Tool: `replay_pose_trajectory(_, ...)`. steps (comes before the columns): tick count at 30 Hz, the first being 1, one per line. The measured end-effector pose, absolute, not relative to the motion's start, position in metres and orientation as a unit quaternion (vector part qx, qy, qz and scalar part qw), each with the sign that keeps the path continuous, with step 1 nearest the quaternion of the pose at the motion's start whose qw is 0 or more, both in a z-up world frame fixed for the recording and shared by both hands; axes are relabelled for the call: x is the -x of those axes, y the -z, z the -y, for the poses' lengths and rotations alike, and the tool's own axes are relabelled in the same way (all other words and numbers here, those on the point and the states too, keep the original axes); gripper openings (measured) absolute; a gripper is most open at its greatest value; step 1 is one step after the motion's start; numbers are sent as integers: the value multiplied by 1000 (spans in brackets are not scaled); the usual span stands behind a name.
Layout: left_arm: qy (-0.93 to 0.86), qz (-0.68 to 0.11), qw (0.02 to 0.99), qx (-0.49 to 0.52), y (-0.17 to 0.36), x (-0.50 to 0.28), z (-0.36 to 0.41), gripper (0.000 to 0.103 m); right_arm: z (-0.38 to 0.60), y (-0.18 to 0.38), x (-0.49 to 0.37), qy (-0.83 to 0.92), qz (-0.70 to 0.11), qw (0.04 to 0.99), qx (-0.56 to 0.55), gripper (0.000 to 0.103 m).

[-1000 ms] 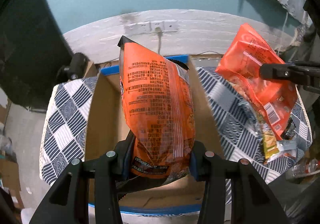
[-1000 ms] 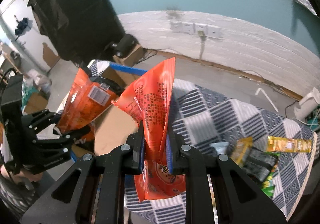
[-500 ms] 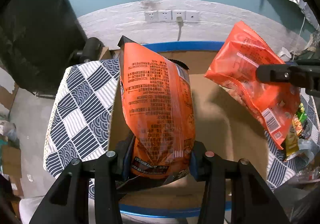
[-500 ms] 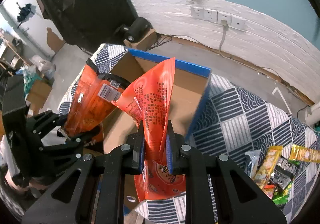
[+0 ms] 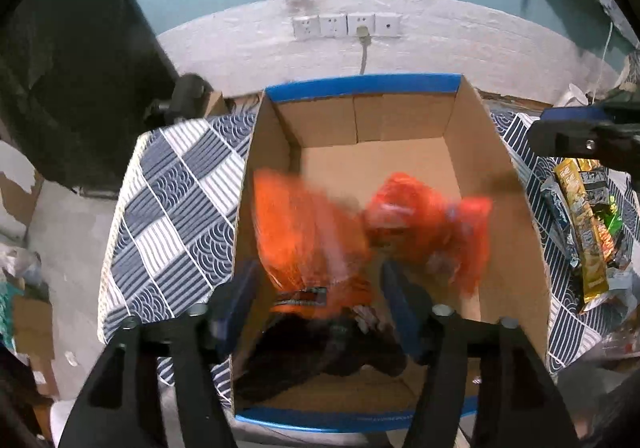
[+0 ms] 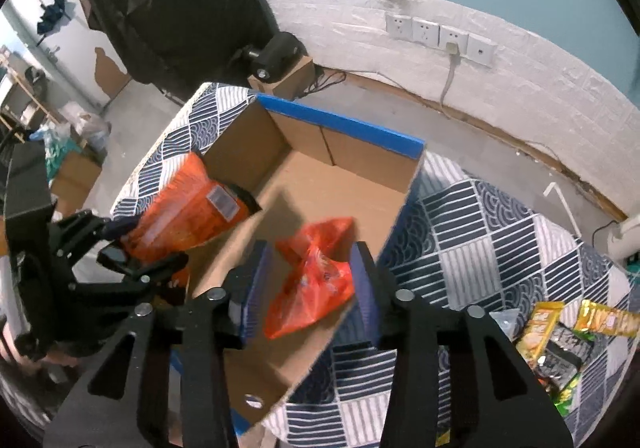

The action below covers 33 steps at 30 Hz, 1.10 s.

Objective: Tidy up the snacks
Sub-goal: 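Carry both orange bags over the cardboard box and open both grippers, then move the right gripper to the pile and grasp the white snack bag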

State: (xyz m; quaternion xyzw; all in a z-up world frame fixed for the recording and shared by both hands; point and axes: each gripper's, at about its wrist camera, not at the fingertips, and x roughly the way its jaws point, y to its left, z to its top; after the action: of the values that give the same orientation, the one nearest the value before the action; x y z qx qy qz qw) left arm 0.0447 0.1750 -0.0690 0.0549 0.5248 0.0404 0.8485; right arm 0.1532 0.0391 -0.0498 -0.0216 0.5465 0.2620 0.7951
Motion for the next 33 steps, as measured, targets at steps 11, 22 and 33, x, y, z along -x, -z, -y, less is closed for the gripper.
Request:
replay_pose_trajectory(11,-23,-495,862,-108,54,-39,-143,85,-2,31,-134,-258,-533,805,38,58)
replay_pose_trajectory(22,39,-493,862,-114,49,-31,-98,85,75,29,-120,-217,-541,812,19,59)
replay_pose_trajectory(33,103,-501,851,-119,52,-21,-44,85,153,40,-94,-187,-550,814,-5,64)
